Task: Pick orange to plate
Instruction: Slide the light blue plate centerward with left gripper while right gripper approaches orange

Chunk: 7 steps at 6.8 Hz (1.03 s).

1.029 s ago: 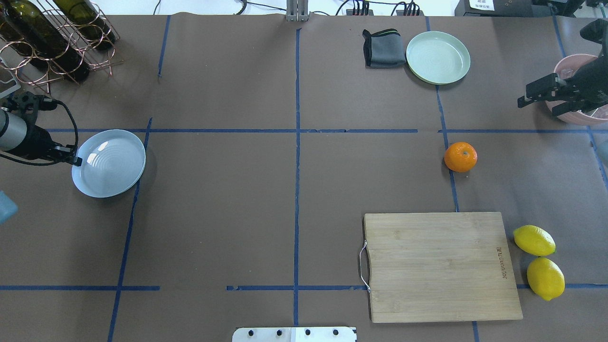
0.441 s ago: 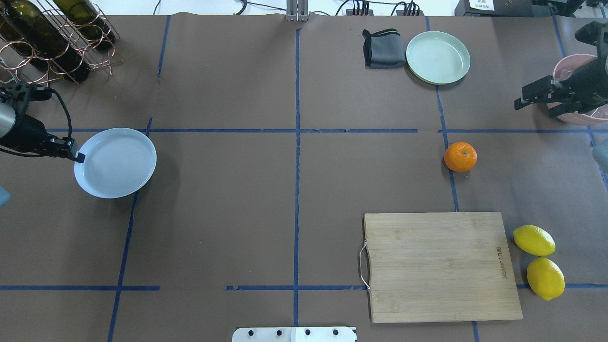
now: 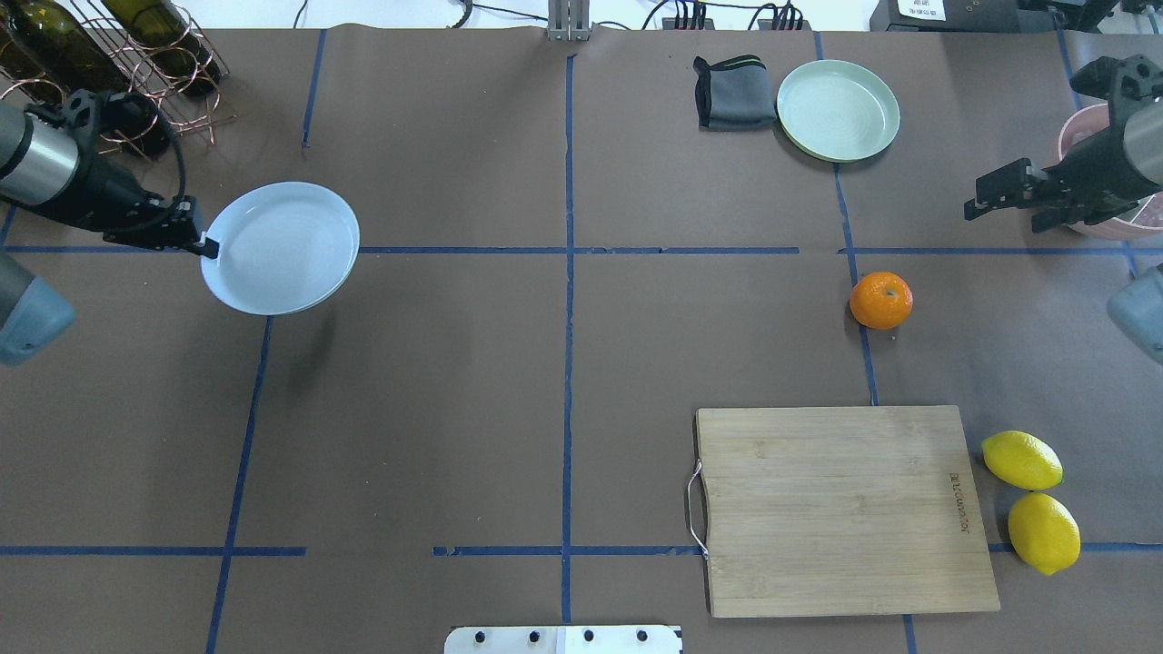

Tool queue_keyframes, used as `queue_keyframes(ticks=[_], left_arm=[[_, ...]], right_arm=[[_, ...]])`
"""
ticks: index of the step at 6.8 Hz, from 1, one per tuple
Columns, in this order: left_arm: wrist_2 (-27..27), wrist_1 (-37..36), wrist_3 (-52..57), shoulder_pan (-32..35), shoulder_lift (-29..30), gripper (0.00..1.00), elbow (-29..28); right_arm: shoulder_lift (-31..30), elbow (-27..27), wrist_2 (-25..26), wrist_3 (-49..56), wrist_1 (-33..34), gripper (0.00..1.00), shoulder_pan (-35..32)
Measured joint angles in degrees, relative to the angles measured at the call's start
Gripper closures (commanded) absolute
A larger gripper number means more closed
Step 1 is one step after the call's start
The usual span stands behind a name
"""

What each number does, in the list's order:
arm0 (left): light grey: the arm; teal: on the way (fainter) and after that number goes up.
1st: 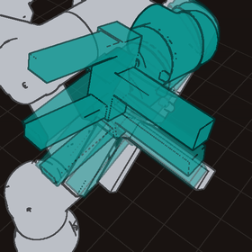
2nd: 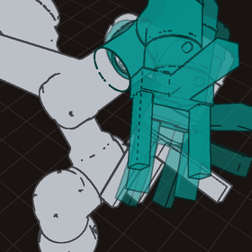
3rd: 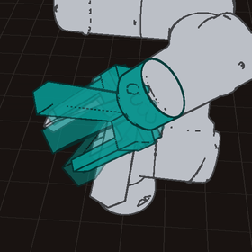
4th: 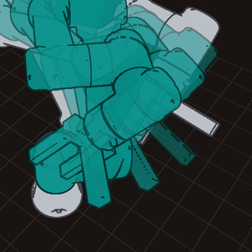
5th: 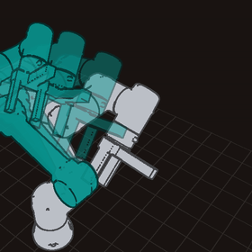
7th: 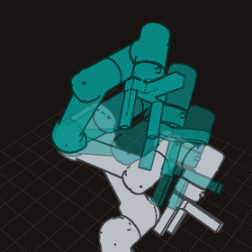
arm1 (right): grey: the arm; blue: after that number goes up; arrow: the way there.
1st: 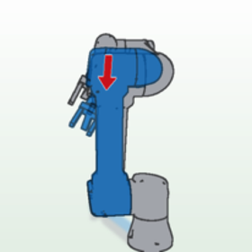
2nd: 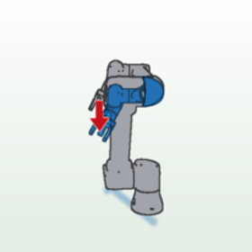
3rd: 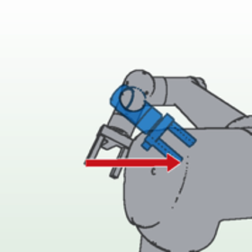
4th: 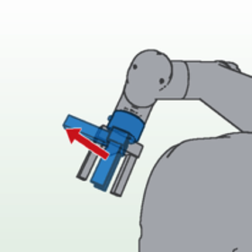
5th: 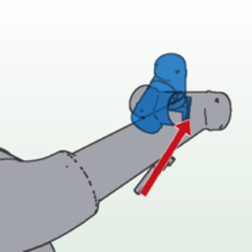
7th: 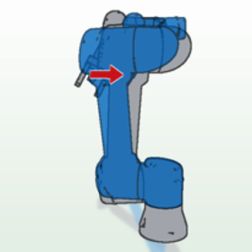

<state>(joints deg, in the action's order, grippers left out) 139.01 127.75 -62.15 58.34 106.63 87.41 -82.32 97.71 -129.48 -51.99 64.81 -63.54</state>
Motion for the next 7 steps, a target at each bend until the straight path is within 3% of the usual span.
queue_keyframes(ticks=[2, 4, 6, 7], left_arm=[[-3.23, -0.45, -15.06, -6.61, 7.23, 1.00, -0.19], [-12.94, -0.38, -26.59, -16.25, 13.40, 1.00, -1.93], [-19.83, 0.03, -31.54, -21.25, 18.68, 1.00, -6.10], [-21.10, 0.10, -32.28, -22.06, 19.70, 0.75, -6.97]], right_arm=[[1.90, 0.74, 5.44, -6.49, -1.04, 0.00, 6.34], [2.56, 1.75, 7.90, -8.65, -1.47, 0.00, 10.27], [2.67, 1.99, 8.63, -8.86, -1.52, 0.00, 11.63], [2.71, 2.02, 8.72, -8.85, -1.50, 0.00, 11.90]])
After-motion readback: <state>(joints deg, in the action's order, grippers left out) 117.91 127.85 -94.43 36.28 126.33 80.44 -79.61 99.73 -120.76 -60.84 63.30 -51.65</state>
